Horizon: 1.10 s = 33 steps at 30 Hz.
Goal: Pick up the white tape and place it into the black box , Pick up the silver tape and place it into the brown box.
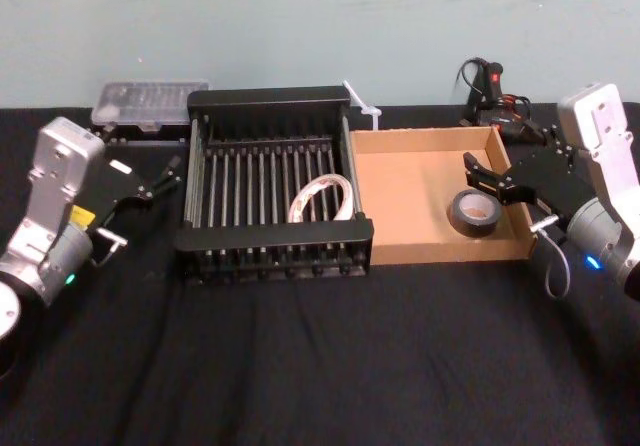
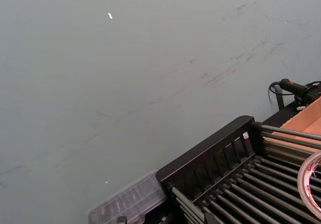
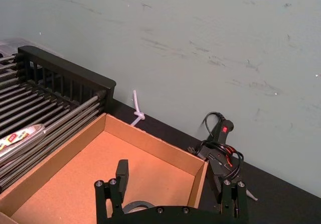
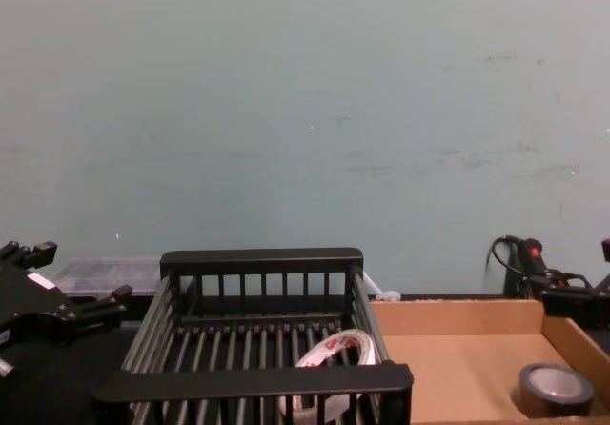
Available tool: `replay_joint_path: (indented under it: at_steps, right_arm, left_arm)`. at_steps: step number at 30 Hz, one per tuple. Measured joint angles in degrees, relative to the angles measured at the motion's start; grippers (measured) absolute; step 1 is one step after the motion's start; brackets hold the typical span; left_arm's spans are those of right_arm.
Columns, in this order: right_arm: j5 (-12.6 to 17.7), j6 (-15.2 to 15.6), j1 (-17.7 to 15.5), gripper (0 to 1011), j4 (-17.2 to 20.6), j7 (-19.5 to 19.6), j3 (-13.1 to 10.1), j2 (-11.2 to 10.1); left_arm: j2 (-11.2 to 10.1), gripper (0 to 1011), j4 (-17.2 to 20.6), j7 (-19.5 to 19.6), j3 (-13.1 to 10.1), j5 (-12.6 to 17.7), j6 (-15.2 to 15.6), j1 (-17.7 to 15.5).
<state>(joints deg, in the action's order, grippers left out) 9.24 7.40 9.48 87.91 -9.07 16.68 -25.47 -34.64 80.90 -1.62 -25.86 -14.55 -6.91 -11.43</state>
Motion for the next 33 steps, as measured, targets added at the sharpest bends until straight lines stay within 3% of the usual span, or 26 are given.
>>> replay_joint_path:
  at_steps: [33]
  right_arm:
    - [0.0,0.0,0.0,1002,0.0,0.0,0.0,0.0]
  left_arm:
    - [0.0,1001,0.0,0.0,0.0,0.0,0.0,0.0]
